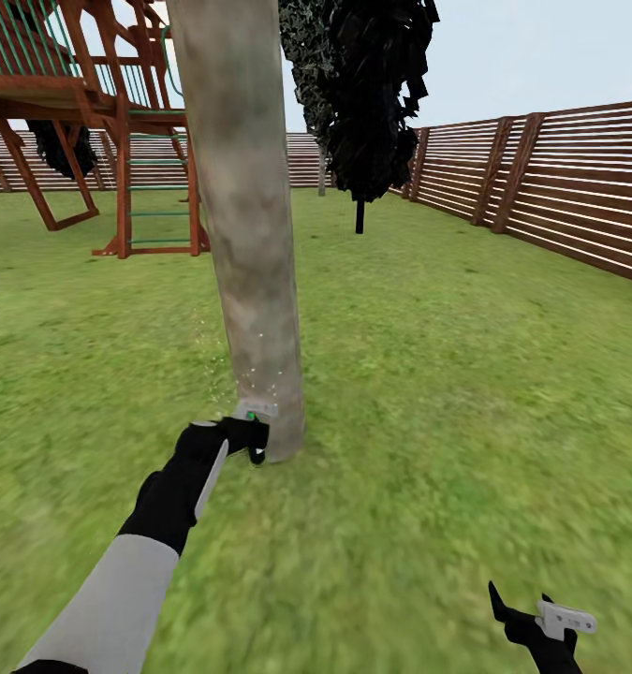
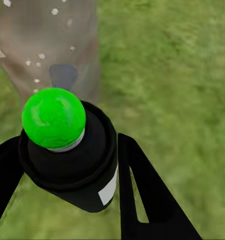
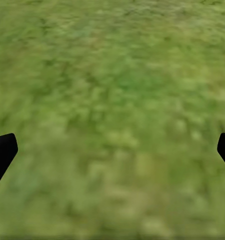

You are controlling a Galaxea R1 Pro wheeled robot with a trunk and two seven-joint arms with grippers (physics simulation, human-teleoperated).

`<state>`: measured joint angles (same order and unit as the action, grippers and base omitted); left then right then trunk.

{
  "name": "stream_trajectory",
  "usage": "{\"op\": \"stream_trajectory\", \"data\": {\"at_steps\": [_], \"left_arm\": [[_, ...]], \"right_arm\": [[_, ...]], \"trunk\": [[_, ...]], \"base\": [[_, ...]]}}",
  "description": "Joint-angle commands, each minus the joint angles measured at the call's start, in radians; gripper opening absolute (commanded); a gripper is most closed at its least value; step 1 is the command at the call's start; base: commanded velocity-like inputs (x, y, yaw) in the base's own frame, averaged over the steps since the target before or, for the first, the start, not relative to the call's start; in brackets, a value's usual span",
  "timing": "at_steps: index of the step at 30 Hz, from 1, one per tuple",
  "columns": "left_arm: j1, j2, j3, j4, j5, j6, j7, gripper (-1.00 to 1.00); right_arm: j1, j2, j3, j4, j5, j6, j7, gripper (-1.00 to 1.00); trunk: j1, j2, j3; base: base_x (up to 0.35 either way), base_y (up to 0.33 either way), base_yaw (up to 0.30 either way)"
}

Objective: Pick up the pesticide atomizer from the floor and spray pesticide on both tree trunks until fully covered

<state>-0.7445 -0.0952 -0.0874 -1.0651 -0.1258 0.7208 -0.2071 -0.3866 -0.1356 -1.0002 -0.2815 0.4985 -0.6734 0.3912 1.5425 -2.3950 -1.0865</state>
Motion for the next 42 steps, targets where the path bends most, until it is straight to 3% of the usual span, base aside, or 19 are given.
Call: {"op": "stream_trajectory", "data": {"at_steps": [1, 4, 6, 8, 10, 13, 14, 15, 18, 19, 21, 23, 24, 26, 28, 31, 36, 39, 42], "left_arm": [[0.0, 0.009, 0.013, -0.024, -0.001, 0.003, 0.0, -1.0], [0.003, 0.035, 0.105, -0.073, -0.003, 0.041, -0.001, -1.0], [0.007, 0.041, 0.117, -0.099, -0.003, 0.055, -0.001, -1.0], [0.003, 0.031, 0.078, -0.104, -0.002, 0.076, -0.002, -1.0], [0.0, 0.016, -0.004, -0.139, 0.003, 0.138, 0.0, -1.0], [0.0, 0.007, -0.018, -0.243, 0.001, 0.219, 0.0, -1.0], [0.001, 0.017, 0.014, -0.27, -0.002, 0.236, 0.001, -1.0], [0.003, 0.034, 0.088, -0.289, -0.003, 0.245, 0.0, -1.0], [0.003, 0.04, 0.117, -0.302, -0.003, 0.247, 0.0, -1.0], [0.002, 0.034, 0.104, -0.304, -0.003, 0.247, 0.0, -1.0], [-0.002, 0.02, -0.035, -0.307, -0.003, 0.246, 0.006, -1.0], [-0.015, 0.002, -0.062, -0.317, -0.007, 0.247, 0.011, -1.0], [-0.019, 0.003, -0.052, -0.337, -0.008, 0.251, 0.013, -1.0], [-0.023, 0.033, 0.099, -0.379, -0.007, 0.274, 0.011, -1.0], [-0.024, 0.062, 0.128, -0.389, -0.006, 0.277, 0.01, -1.0], [-0.026, 0.051, 0.123, -0.399, 0.0, 0.278, 0.009, -1.0], [-0.059, -0.015, 0.003, -0.4, 0.001, 0.282, 0.009, -1.0], [-0.083, -0.003, 0.01, -0.399, -0.003, 0.285, 0.007, -1.0], [-0.1, 0.046, 0.067, -0.398, 0.0, 0.288, 0.001, -1.0]], "right_arm": [[0.0, 0.0, 0.0, 0.0, 0.0, 0.0, 0.0, 1.0], [0.0, 0.001, 0.0, 0.001, 0.0, 0.0, 0.0, 1.0], [0.0, 0.001, 0.0, 0.001, 0.0, 0.0, 0.0, 1.0], [0.0, 0.001, 0.0, 0.001, 0.0, 0.0, 0.0, 1.0], [0.0, 0.001, 0.0, 0.001, 0.001, 0.0, 0.0, 1.0], [0.0, 0.001, 0.0, 0.001, 0.0, 0.0, 0.0, 1.0], [0.0, 0.001, 0.0, 0.001, 0.001, 0.0, 0.0, 1.0], [0.0, 0.001, 0.0, 0.001, 0.001, 0.0, 0.0, 1.0], [0.0, 0.001, 0.0, 0.001, 0.001, 0.0, 0.0, 1.0], [0.0, 0.001, 0.0, 0.001, 0.001, 0.0, 0.0, 1.0], [0.0, 0.001, 0.0, 0.001, 0.001, 0.0, 0.0, 1.0], [0.0, 0.001, 0.0, 0.001, 0.001, 0.0, 0.0, 1.0], [0.0, 0.001, 0.0, 0.001, 0.001, 0.0, 0.0, 1.0], [0.0, 0.001, 0.0, 0.001, 0.001, 0.0, 0.0, 1.0], [0.0, 0.001, 0.0, 0.001, 0.001, 0.0, 0.0, 1.0], [0.0, 0.001, 0.0, 0.001, 0.002, 0.0, 0.0, 1.0], [0.0, 0.001, 0.0, 0.001, 0.002, 0.0, 0.0, 1.0], [0.0, 0.001, 0.0, 0.001, 0.002, 0.0, 0.0, 1.0], [0.0, 0.001, 0.0, 0.001, 0.001, 0.0, 0.0, 1.0]], "trunk": [[0.0, 0.0, 0.0], [0.0, 0.0, 0.0], [0.0, 0.0, 0.0], [0.0, 0.0, 0.0], [0.0, 0.0, 0.0], [0.0, 0.0, 0.0], [0.0, 0.0, 0.0], [0.0, 0.0, 0.0], [0.0, 0.0, 0.0], [0.0, 0.0, 0.0], [0.0, 0.0, 0.0], [0.0, 0.0, 0.0], [0.0, 0.0, 0.0], [0.0, 0.0, 0.0], [0.0, 0.0, 0.0], [0.0, 0.0, 0.0], [0.0, 0.0, 0.0], [0.0, 0.0, 0.0], [0.0, 0.0, 0.0]], "base": [[0.0, 0.0, 0.0], [0.0, 0.0, 0.0], [0.0, 0.0, 0.0], [0.0, 0.0, 0.0], [0.0, 0.0, 0.0], [0.0, 0.0, 0.0], [0.0, 0.0, 0.0], [-0.217, 0.069, 0.0], [-0.183, 0.052, 0.0], [-0.037, 0.01, 0.0], [-0.006, 0.002, 0.0], [-0.001, 0.0, 0.0], [0.0, 0.0, 0.0], [0.0, 0.0, 0.0], [0.0, 0.0, 0.0], [0.0, 0.0, 0.0], [0.0, 0.0, 0.0], [0.0, 0.0, 0.0], [0.0, 0.0, 0.0]]}}
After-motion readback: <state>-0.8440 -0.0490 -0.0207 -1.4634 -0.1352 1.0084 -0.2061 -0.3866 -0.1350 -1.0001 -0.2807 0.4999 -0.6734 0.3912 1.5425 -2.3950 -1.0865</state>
